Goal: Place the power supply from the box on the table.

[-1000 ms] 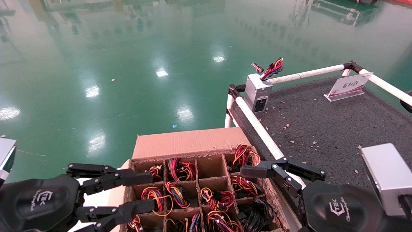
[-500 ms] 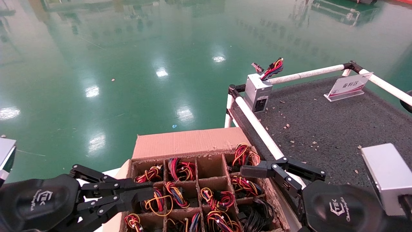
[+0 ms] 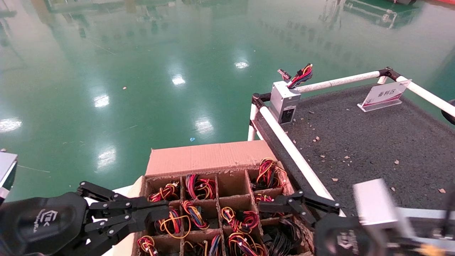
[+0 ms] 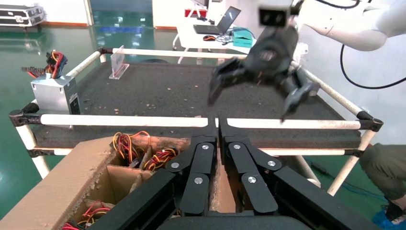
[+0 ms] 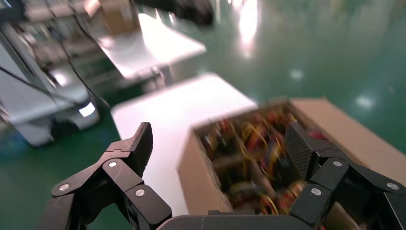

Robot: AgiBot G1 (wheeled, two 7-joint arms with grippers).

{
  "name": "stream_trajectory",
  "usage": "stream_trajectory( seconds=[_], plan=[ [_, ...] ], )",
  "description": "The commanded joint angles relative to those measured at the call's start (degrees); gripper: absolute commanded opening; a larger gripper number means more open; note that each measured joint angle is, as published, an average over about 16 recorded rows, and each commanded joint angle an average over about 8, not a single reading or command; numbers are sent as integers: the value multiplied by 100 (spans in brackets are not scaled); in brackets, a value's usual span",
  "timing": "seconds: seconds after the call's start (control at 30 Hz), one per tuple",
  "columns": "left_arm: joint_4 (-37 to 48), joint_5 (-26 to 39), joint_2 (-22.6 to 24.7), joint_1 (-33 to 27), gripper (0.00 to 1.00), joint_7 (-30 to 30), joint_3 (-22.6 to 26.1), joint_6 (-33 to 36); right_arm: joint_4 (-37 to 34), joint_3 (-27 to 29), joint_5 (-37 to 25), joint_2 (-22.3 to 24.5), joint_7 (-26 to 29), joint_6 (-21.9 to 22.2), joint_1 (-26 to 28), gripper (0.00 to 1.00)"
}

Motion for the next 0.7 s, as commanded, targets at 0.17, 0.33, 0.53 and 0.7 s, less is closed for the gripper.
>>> stream_trajectory(
  seconds=[0.17, 0.33, 0.53, 0.7],
  plan=[
    [0, 0, 0, 0, 100, 0, 0, 0, 124, -325, -778, -126, 176, 341, 63, 100],
    [0, 0, 0, 0, 100, 0, 0, 0, 146, -601, -1299, -459, 258, 577, 119, 100],
    [0, 0, 0, 0, 100, 0, 0, 0, 156, -924, -1910, -994, 488, 982, 239, 100],
    [0, 0, 0, 0, 100, 0, 0, 0, 164, -1154, -2460, -1440, 797, 1441, 361, 80]
  ],
)
